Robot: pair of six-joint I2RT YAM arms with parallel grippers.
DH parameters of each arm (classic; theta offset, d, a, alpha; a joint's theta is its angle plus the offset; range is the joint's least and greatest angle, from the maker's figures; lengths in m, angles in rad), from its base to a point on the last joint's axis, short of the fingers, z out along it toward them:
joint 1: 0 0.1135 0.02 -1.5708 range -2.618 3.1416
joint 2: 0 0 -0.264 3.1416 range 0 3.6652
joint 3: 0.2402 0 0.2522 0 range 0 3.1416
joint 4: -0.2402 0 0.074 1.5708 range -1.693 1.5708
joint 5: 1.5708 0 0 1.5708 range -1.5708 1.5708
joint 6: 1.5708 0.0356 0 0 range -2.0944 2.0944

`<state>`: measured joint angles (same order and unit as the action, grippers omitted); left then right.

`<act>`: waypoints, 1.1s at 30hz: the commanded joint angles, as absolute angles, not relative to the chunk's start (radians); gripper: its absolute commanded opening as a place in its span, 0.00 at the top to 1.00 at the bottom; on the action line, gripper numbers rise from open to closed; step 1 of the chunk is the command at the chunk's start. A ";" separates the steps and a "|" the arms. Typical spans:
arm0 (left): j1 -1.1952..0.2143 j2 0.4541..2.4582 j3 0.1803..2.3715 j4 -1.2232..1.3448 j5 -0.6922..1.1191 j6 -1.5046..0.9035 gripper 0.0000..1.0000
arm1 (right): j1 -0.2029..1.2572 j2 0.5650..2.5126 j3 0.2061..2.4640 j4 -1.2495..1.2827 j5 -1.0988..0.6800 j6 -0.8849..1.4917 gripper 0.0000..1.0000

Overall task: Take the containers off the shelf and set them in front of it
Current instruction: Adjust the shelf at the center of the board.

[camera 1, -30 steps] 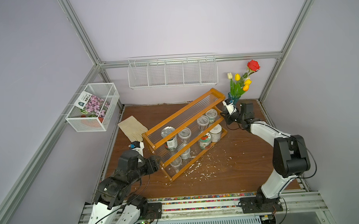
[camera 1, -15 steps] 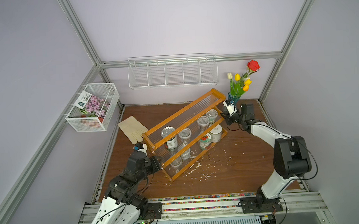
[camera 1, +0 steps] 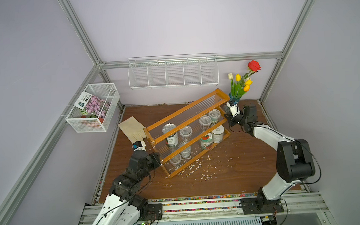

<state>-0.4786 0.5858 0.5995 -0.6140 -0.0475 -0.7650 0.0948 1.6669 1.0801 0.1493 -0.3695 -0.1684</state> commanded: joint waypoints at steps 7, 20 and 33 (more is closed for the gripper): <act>-0.436 0.690 0.512 -0.472 -0.004 -0.700 0.84 | 0.081 1.500 0.976 0.141 -0.285 -0.086 1.00; -0.285 0.835 0.422 -0.266 0.193 -0.624 0.85 | 0.090 1.383 0.875 0.051 -0.158 -0.010 1.00; -0.160 1.031 0.438 -0.118 0.305 -0.532 0.87 | 0.148 1.289 0.772 0.066 -0.059 0.067 1.00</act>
